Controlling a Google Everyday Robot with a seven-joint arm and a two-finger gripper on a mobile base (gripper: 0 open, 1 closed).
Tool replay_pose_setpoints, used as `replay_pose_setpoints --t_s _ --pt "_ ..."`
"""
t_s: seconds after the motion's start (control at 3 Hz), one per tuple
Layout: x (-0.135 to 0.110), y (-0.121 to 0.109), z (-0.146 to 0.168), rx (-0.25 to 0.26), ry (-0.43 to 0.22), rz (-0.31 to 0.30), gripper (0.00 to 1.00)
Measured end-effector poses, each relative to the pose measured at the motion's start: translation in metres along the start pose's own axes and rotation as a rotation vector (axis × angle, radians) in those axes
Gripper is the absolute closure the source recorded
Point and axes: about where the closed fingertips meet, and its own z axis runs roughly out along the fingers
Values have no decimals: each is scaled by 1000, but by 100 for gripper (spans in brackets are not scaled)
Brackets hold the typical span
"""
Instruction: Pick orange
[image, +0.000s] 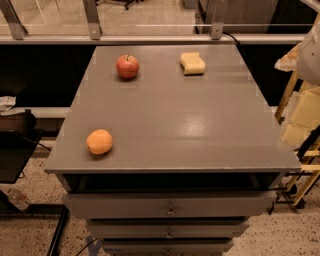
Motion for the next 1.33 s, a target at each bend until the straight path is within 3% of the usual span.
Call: replay_pose_setpoints --t_s 0.33,0.67,1.0,1.33 --pt "0 0 0 0 0 0 0" --pt "-25 9 6 -13 -47 -62 0" --pt "-85 34 21 -71 -138 -220 0" --pt "-181 76 31 -135 -255 -482 0"
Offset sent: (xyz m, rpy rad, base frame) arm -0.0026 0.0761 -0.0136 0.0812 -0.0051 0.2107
